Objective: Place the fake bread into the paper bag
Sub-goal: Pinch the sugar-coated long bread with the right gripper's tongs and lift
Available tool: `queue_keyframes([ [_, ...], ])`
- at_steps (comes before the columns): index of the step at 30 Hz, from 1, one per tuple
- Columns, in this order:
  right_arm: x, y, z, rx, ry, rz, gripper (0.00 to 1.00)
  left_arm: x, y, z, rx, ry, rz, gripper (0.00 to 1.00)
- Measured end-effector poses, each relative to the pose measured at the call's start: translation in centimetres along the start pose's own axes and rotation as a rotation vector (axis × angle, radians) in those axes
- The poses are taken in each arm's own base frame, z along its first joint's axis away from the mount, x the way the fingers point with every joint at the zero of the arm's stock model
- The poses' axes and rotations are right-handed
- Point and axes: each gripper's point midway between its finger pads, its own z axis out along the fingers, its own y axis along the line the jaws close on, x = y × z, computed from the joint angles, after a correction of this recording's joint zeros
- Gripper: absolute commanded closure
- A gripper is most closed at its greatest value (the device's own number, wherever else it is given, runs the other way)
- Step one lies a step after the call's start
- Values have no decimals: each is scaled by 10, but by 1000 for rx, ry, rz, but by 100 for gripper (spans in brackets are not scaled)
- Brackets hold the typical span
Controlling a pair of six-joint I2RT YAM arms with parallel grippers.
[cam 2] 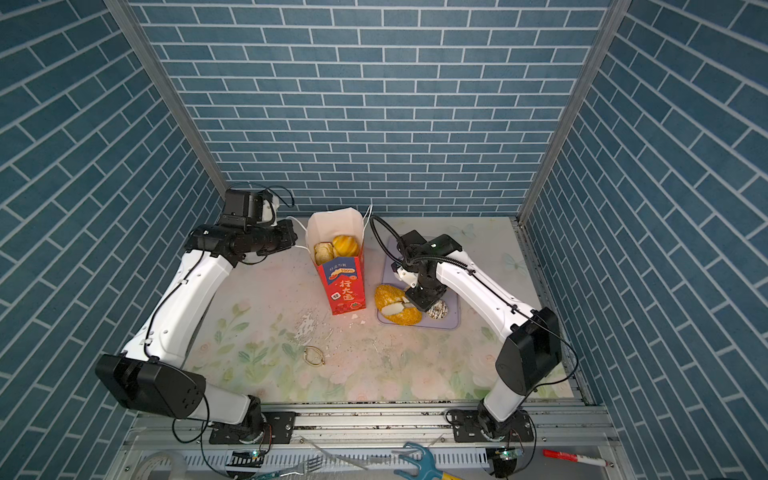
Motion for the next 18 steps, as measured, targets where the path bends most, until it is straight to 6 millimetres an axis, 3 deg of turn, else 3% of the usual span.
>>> queue_keyframes([
  [8,0,-1,-4,27,-6,-7,76,2,1,1,-1,4,0,100],
  [18,8,-5,-38,71,-106,53,80,1,0,-4,5,-8,2,100],
])
